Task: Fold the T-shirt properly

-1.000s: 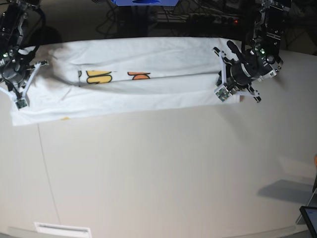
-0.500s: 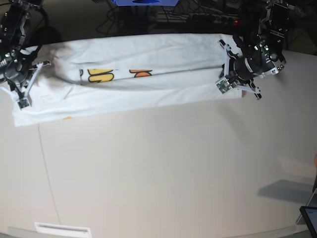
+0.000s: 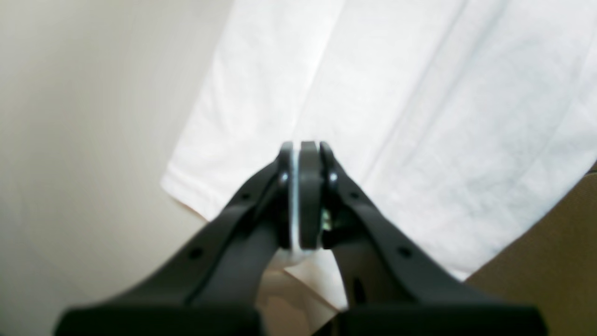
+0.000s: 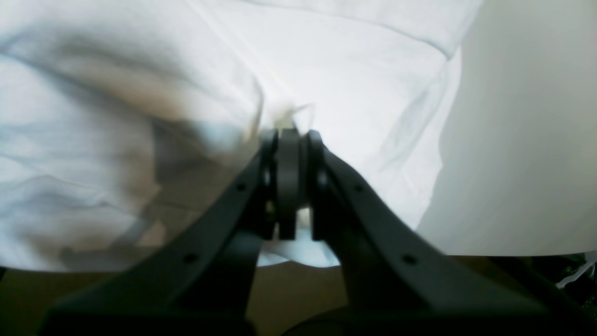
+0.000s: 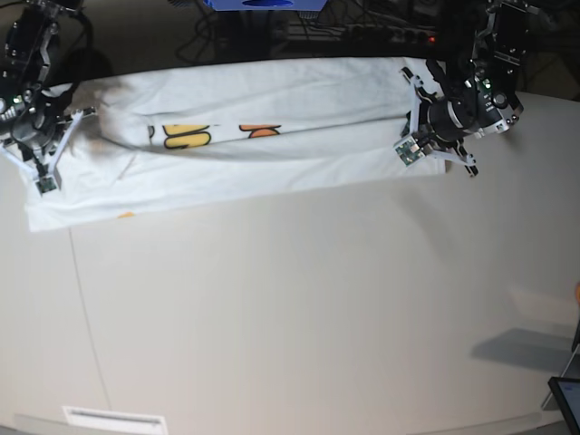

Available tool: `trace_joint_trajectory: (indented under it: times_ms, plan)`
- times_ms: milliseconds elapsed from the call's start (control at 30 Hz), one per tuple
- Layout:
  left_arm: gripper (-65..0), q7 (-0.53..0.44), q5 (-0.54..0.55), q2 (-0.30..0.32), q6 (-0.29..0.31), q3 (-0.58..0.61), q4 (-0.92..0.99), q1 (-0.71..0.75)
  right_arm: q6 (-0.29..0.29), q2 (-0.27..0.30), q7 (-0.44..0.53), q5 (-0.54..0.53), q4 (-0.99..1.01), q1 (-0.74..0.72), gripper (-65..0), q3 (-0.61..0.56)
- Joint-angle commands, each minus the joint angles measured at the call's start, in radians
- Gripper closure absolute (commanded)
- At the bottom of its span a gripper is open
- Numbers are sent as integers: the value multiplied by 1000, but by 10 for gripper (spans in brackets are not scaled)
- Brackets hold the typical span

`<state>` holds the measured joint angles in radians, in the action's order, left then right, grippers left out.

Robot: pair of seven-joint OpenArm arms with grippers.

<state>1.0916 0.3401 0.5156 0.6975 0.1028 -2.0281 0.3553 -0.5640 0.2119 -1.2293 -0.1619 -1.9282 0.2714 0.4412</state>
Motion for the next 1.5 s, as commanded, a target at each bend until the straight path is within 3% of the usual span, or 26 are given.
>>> trace_joint_trajectory:
  times_ms: [0, 100, 200, 367, 467, 600, 800, 1133, 1200, 1267, 1367, 1467]
  plan:
    - [-2, -8, 1, 13, 1, -5, -18, -3, 3, 13, 4, -1, -21, -5, -131, 29]
    - [-77, -8, 3, 13, 1, -5, -18, -3, 3, -21, -10, -1, -23, -8, -276, 100]
    - [-200, -8, 4, 13, 1, -5, -18, -5, 3, -25, -16, -1, -24, -11, -374, 143]
    - [-341, -24, 6, 2, 1, -10, -18, -12, 3, -25, -13, -1, -24, -19, -379, 150]
    - [-370, -124, 7, -16, 1, -5, -18, -2, 3, -27, -13, -1, -24, -30, -379, 195]
    - [-366, -190, 7, -36, 1, 5, -19, 23, 3, -27, -13, -1, -23, -51, -379, 249]
    - [-364, -380, 0, -114, 1, 8, -13, 27, 3, -27, 9, -1, -23, -80, -379, 313]
    - [-361, -571, -2, -140, 1, -16, -13, 3, -8, -27, 302, -1, -23, -33, -379, 308]
    - [-346, -641, -2, -148, -65, -42, -12, 12, -44, -24, 360, -1, -24, -5, -379, 255]
    - [-259, -713, -2, -154, -108, -76, -12, 47, -123, -16, 411, -1, -24, 30, -373, 201]
    - [-72, -816, -3, -194, -126, -128, -10, 93, -134, -7, 474, -1, -24, 65, -266, 140]
    - [-47, -833, -3, -225, -126, -189, -9, 141, -134, -4, 478, -1, -24, 70, -59, 113]
